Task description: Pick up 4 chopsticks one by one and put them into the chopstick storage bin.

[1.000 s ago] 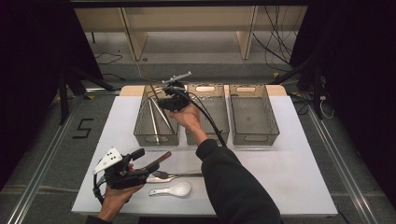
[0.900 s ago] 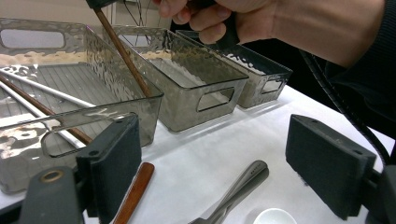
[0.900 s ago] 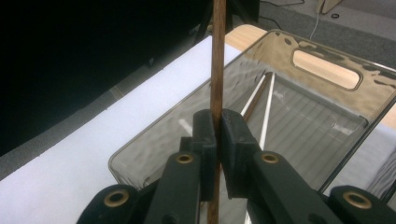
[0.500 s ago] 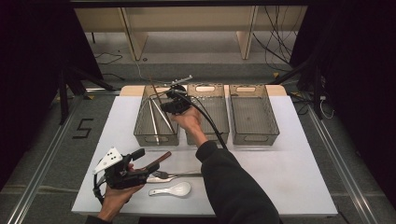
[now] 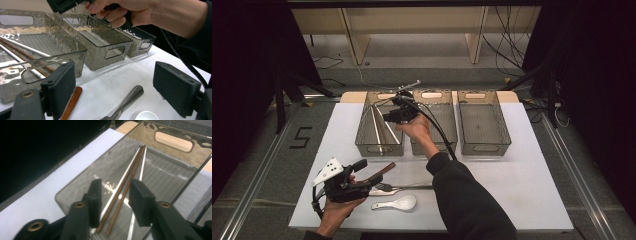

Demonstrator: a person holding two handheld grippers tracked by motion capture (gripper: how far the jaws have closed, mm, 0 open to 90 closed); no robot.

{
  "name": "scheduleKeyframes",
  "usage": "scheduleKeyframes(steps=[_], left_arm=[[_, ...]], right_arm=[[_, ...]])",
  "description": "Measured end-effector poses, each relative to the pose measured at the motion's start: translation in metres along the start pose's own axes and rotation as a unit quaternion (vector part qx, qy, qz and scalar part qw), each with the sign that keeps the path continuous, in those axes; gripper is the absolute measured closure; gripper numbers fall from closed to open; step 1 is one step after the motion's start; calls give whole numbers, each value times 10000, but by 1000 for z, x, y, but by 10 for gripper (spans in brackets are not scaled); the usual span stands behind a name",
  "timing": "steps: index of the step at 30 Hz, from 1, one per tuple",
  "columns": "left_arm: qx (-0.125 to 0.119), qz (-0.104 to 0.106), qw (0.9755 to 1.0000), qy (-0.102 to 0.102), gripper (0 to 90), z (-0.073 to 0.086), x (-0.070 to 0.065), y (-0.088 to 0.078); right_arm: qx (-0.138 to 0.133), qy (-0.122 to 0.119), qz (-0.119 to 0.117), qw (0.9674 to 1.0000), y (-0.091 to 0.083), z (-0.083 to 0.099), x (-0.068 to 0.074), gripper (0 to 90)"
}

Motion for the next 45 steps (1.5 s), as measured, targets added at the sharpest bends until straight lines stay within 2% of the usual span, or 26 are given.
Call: scheduleKeyframes(steps=[7,12,24,35,45], left_arm=[[12,2,10000,-14,179,1,0,1],[39,9,10000,-15,179,1,0,1],[132,52,9999,-28,179,4,-1,3],[360,127,9993,-48,179,8,-1,6],[687,227,9974,8,179,14,-3,12]], right_arm=[[52,-205,-119,9997,-16,7,2,498],[-7,-294,-178,9994,-30,13,1,455],[-179,-493,-363,9980,-71,37,0,405],[-334,-434,-388,9977,-106,66,-11,377],[-383,-330,-307,9983,-127,104,-28,367]])
Point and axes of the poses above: each handheld gripper's, and its own axes: y roughly forward along the jaws, z roughly out of its underside, x roughly to its left, the point moved 10 cm from there along y, roughly forward along the jaws, and after that the axes turned 6 degrees about z, right-handed, at the moved point
